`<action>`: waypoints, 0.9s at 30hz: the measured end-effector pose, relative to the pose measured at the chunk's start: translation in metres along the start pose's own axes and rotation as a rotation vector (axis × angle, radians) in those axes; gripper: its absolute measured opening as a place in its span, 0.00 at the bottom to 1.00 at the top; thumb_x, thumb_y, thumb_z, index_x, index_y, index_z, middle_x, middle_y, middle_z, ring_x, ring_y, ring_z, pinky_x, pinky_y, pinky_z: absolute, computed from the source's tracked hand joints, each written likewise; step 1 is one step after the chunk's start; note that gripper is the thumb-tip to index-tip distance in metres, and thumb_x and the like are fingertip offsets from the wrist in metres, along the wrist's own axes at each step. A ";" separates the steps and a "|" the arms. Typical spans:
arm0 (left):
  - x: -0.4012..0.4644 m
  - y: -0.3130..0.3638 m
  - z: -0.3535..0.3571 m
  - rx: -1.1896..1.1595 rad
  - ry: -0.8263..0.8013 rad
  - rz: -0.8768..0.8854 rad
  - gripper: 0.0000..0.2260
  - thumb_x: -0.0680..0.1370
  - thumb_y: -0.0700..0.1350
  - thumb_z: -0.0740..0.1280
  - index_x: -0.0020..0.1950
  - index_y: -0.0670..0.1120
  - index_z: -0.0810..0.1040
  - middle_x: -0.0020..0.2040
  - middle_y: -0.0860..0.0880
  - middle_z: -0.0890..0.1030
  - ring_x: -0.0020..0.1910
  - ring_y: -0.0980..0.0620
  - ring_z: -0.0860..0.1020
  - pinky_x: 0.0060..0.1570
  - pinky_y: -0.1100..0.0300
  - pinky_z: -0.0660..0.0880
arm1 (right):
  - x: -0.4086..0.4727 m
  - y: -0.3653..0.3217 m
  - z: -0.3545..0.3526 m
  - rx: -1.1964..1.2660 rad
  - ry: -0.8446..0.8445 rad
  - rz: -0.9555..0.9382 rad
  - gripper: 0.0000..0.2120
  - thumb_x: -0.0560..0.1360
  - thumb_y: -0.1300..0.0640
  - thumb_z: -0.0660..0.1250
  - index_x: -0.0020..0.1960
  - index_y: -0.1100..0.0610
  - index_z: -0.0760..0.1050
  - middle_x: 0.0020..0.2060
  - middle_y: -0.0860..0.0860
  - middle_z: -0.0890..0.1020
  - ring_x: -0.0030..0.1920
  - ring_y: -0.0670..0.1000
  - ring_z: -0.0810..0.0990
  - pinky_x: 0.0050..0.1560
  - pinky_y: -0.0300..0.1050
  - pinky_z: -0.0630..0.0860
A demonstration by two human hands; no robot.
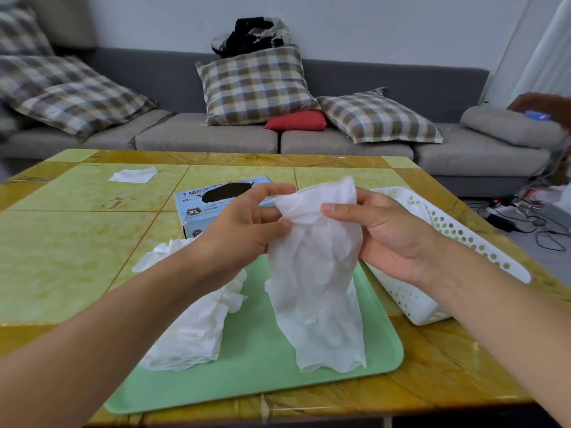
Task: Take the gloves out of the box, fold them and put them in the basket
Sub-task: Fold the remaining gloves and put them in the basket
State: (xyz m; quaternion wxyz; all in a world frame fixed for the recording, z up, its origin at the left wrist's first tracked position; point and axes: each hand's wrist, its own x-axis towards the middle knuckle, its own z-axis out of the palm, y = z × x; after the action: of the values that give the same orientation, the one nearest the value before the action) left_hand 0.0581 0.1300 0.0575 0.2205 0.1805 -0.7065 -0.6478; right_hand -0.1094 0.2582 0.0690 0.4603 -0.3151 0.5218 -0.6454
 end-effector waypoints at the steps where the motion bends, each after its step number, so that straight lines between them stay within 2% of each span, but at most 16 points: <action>1: 0.000 0.001 -0.003 -0.002 -0.011 0.017 0.21 0.80 0.30 0.63 0.70 0.49 0.72 0.53 0.43 0.86 0.48 0.44 0.84 0.42 0.56 0.82 | -0.001 -0.001 -0.001 -0.003 -0.002 0.008 0.23 0.70 0.64 0.73 0.65 0.65 0.78 0.59 0.62 0.83 0.62 0.62 0.81 0.62 0.53 0.80; 4: 0.000 0.009 -0.010 -0.029 -0.065 0.043 0.26 0.76 0.28 0.68 0.70 0.49 0.73 0.58 0.39 0.83 0.52 0.42 0.83 0.48 0.52 0.81 | -0.007 -0.007 -0.003 -0.020 -0.038 0.003 0.21 0.70 0.64 0.72 0.63 0.64 0.80 0.59 0.61 0.84 0.58 0.58 0.84 0.58 0.52 0.80; 6: -0.001 0.016 -0.010 -0.037 -0.101 0.009 0.28 0.70 0.36 0.75 0.68 0.49 0.74 0.60 0.39 0.83 0.57 0.41 0.83 0.56 0.46 0.77 | -0.011 -0.011 -0.003 -0.001 -0.090 -0.007 0.20 0.71 0.65 0.71 0.63 0.64 0.80 0.58 0.61 0.84 0.54 0.56 0.85 0.55 0.50 0.82; 8: -0.001 0.017 -0.007 0.001 -0.098 -0.082 0.30 0.68 0.42 0.81 0.67 0.48 0.75 0.57 0.42 0.85 0.57 0.41 0.83 0.58 0.47 0.76 | -0.010 -0.008 -0.005 -0.010 -0.083 0.022 0.21 0.72 0.66 0.71 0.64 0.65 0.79 0.58 0.61 0.84 0.51 0.56 0.85 0.50 0.49 0.84; 12: 0.008 -0.005 -0.002 0.140 -0.080 -0.351 0.16 0.73 0.42 0.75 0.60 0.42 0.82 0.52 0.44 0.87 0.53 0.44 0.85 0.57 0.51 0.80 | 0.014 0.017 -0.015 -0.142 0.018 0.212 0.19 0.73 0.67 0.72 0.64 0.65 0.79 0.56 0.61 0.85 0.54 0.58 0.85 0.53 0.49 0.83; 15: 0.016 -0.029 0.001 0.173 -0.020 -0.460 0.09 0.74 0.42 0.75 0.54 0.43 0.85 0.51 0.45 0.87 0.55 0.43 0.84 0.62 0.46 0.78 | 0.030 0.033 -0.020 -0.296 0.141 0.288 0.18 0.72 0.67 0.75 0.62 0.64 0.80 0.53 0.59 0.86 0.48 0.54 0.85 0.50 0.46 0.83; 16: 0.019 -0.031 0.002 0.172 0.027 -0.428 0.07 0.75 0.41 0.75 0.53 0.44 0.86 0.50 0.46 0.87 0.55 0.44 0.84 0.63 0.45 0.77 | 0.034 0.032 -0.020 -0.324 0.174 0.236 0.16 0.73 0.67 0.75 0.60 0.63 0.81 0.51 0.58 0.87 0.46 0.53 0.85 0.46 0.43 0.83; 18: 0.026 -0.021 0.003 0.163 0.134 -0.191 0.03 0.76 0.42 0.74 0.49 0.46 0.86 0.47 0.49 0.87 0.50 0.48 0.85 0.60 0.49 0.79 | 0.038 0.014 -0.015 -0.354 0.209 -0.040 0.08 0.74 0.67 0.73 0.53 0.62 0.82 0.47 0.56 0.86 0.43 0.51 0.84 0.41 0.39 0.81; 20: 0.030 0.008 0.000 0.260 0.244 0.178 0.02 0.76 0.44 0.73 0.48 0.49 0.86 0.45 0.54 0.87 0.44 0.53 0.85 0.50 0.56 0.80 | 0.028 -0.019 -0.009 -0.410 0.217 -0.492 0.05 0.74 0.67 0.74 0.50 0.61 0.83 0.44 0.51 0.86 0.43 0.48 0.84 0.45 0.40 0.80; 22: 0.028 0.035 -0.004 0.465 0.265 0.558 0.05 0.76 0.44 0.74 0.52 0.50 0.87 0.49 0.56 0.86 0.45 0.57 0.84 0.45 0.62 0.80 | 0.008 -0.043 -0.004 -0.533 0.163 -0.828 0.07 0.74 0.65 0.75 0.47 0.54 0.84 0.41 0.44 0.87 0.42 0.45 0.83 0.46 0.40 0.79; 23: 0.028 0.037 -0.005 0.571 0.248 0.672 0.06 0.76 0.43 0.75 0.52 0.50 0.86 0.51 0.56 0.86 0.46 0.60 0.82 0.43 0.66 0.78 | -0.001 -0.045 -0.006 -0.618 0.150 -0.881 0.08 0.74 0.63 0.76 0.46 0.51 0.84 0.40 0.42 0.86 0.41 0.45 0.83 0.45 0.40 0.78; 24: 0.027 0.031 -0.007 0.663 0.231 0.703 0.06 0.75 0.42 0.75 0.51 0.51 0.86 0.52 0.56 0.85 0.44 0.64 0.80 0.42 0.70 0.74 | -0.005 -0.040 -0.010 -0.693 0.144 -0.863 0.08 0.73 0.62 0.76 0.45 0.49 0.84 0.39 0.42 0.86 0.39 0.46 0.82 0.42 0.40 0.77; 25: 0.029 0.015 -0.008 0.730 0.213 0.663 0.07 0.74 0.41 0.76 0.50 0.50 0.87 0.52 0.56 0.85 0.42 0.66 0.78 0.40 0.72 0.71 | -0.006 -0.029 -0.016 -0.762 0.138 -0.788 0.07 0.73 0.61 0.77 0.44 0.49 0.85 0.39 0.43 0.86 0.38 0.46 0.82 0.40 0.41 0.76; 27: 0.029 -0.027 -0.007 0.802 0.143 0.476 0.09 0.72 0.37 0.77 0.48 0.49 0.87 0.50 0.56 0.85 0.39 0.62 0.78 0.38 0.68 0.73 | -0.004 0.005 -0.025 -0.959 0.086 -0.574 0.05 0.72 0.63 0.77 0.43 0.53 0.86 0.37 0.46 0.85 0.37 0.42 0.80 0.40 0.38 0.75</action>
State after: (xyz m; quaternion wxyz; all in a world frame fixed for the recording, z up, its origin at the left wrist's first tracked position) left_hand 0.0366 0.1063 0.0332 0.3239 0.1285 -0.9057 -0.2413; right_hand -0.1289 0.2717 0.0578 0.0499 -0.5919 0.6685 -0.4475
